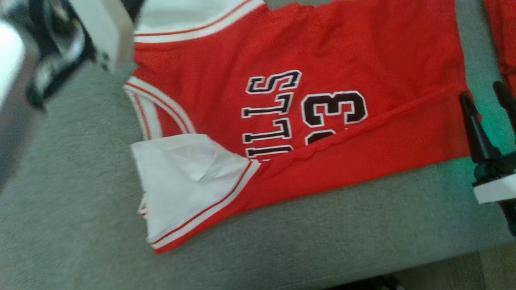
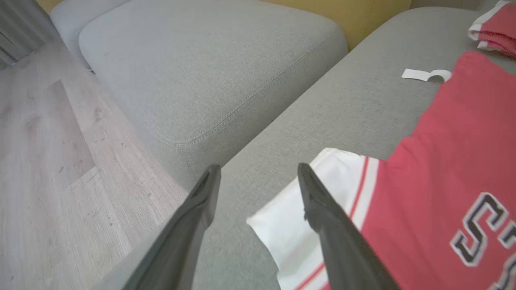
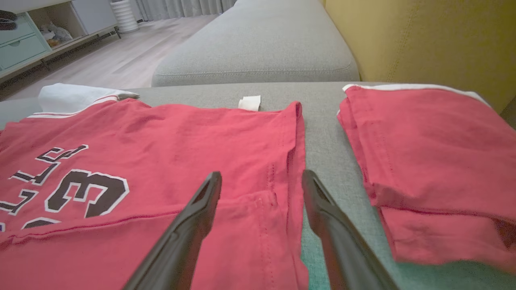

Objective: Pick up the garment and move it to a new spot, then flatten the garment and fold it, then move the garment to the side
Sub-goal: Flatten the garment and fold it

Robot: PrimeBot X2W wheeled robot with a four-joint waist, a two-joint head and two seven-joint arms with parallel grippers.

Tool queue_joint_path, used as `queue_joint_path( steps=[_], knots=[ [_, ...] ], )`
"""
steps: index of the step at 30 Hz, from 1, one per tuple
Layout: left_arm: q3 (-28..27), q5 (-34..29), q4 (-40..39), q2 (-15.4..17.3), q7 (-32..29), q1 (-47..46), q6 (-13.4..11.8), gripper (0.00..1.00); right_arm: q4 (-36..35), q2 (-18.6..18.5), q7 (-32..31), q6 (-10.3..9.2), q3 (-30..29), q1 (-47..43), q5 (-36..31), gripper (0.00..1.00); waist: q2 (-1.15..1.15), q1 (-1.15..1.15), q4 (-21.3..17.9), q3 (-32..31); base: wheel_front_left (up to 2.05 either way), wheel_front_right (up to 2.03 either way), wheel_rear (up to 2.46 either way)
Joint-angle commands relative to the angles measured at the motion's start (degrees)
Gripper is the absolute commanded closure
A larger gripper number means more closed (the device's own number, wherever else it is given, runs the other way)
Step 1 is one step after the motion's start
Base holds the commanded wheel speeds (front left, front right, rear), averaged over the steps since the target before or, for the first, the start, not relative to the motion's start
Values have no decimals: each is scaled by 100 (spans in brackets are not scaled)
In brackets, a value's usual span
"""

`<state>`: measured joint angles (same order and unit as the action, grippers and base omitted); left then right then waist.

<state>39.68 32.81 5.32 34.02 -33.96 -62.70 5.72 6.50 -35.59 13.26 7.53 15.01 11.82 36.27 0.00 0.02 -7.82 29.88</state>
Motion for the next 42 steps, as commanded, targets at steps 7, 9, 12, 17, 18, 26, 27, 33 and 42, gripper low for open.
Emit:
queue_joint_path(
  steps=[7, 9, 12, 17, 18, 26, 27, 33, 42],
  knots=[
    [364, -182, 1501, 185, -676, -1359, 160, 0, 33, 22, 135, -4, 325, 211, -66, 0, 0, -2, -683, 669, 0, 0, 0],
    [469, -168, 1672, 216, -782, -1419, 166, 0, 64, 40, 142, -4, 349, 238, -63, 0, 0, -2, -708, 686, 0, 0, 0],
    [916, 207, 1930, 385, -1158, -1473, 174, 0, 174, 90, 160, -4, 399, 317, -36, 0, 0, -2, -752, 698, 0, 0, 0],
    [1240, 627, 1771, 610, -1339, -1454, 175, 0, 273, 113, 169, -4, 378, 347, -34, 0, 0, -2, -699, 682, 0, 0, 0],
    [1286, 699, 1712, 650, -1341, -1451, 175, 0, 289, 124, 170, -4, 365, 360, -41, 0, 0, -2, -679, 684, 0, 0, 0],
    [1371, 886, 1397, 752, -980, -1537, 176, 0, 273, 195, 173, -4, 251, 433, -121, 0, 0, -2, -543, 718, 0, 0, 0],
    [1379, 908, 1383, 740, -966, -1537, 176, 0, 271, 194, 173, -4, 241, 429, -127, 0, 0, -2, -528, 709, 0, 0, 0],
    [1530, 1141, 1298, 760, -1130, -1454, 176, 0, 245, 202, 174, -4, 213, 419, -157, 0, 0, -2, -494, 698, 0, 0, 0],
    [1598, 945, 1208, 780, -433, -1617, 176, 100, 170, 164, 174, -4, 273, 597, -115, 0, 0, -2, -465, 732, 0, 0, 0]
  ],
)
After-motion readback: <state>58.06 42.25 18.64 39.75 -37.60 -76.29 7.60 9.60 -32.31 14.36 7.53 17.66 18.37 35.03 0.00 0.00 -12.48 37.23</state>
